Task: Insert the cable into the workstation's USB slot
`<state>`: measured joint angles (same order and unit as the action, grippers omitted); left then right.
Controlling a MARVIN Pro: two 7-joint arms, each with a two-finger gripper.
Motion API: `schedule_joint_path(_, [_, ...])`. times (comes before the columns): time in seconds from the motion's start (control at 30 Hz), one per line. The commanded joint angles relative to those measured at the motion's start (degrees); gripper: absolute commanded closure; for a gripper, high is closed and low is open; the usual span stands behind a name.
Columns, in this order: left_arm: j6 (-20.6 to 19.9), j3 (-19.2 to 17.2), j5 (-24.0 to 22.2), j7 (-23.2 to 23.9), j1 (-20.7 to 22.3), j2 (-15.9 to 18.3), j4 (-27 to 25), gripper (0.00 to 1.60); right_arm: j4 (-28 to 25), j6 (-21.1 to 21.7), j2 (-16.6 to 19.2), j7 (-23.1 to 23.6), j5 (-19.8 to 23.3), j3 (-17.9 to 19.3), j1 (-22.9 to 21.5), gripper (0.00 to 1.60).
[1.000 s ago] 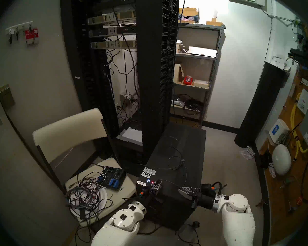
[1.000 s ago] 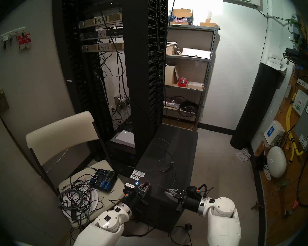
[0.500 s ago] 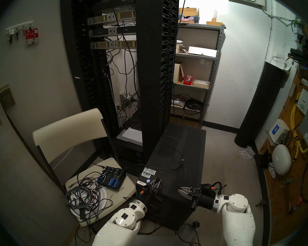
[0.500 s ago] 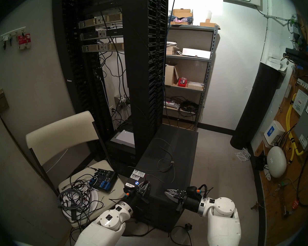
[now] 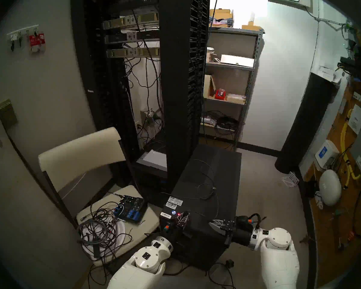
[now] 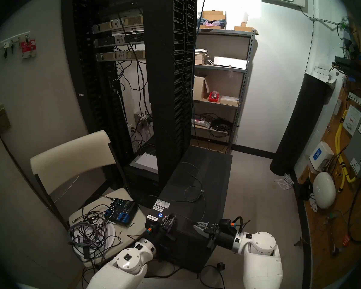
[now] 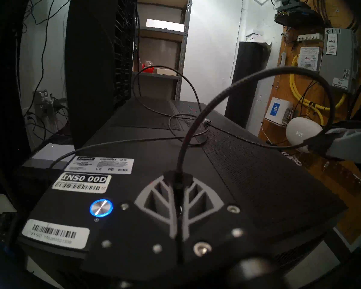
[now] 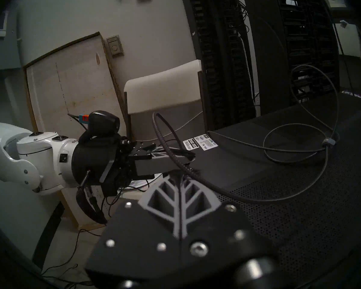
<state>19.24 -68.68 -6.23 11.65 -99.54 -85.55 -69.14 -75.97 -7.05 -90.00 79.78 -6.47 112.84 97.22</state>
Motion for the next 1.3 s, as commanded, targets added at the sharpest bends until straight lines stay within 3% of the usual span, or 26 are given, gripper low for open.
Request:
schedule_joint_path(0.0, [-0.41, 0.79, -0.55, -0.54, -0.38, 0.47, 1.26, 1.6, -0.78, -0.08, -0.32, -0.07, 0.37, 0.05, -0.36, 1.6])
schedule_joint_path(0.47, [-2.19, 3.42, -3.9, -2.16, 0.55, 1.26, 2.05, 1.6, -0.72, -0.1, -0.42, 0.17, 0.27, 0.62, -0.33, 1.6])
schedule_joint_path(1.27, [-2.42, 4.16, -4.03, -3.78, -0.5, 2.65, 1.04, 1.6, -0.47, -0.32, -0.65, 0.75, -0.2, 0.81, -0.79, 1.6])
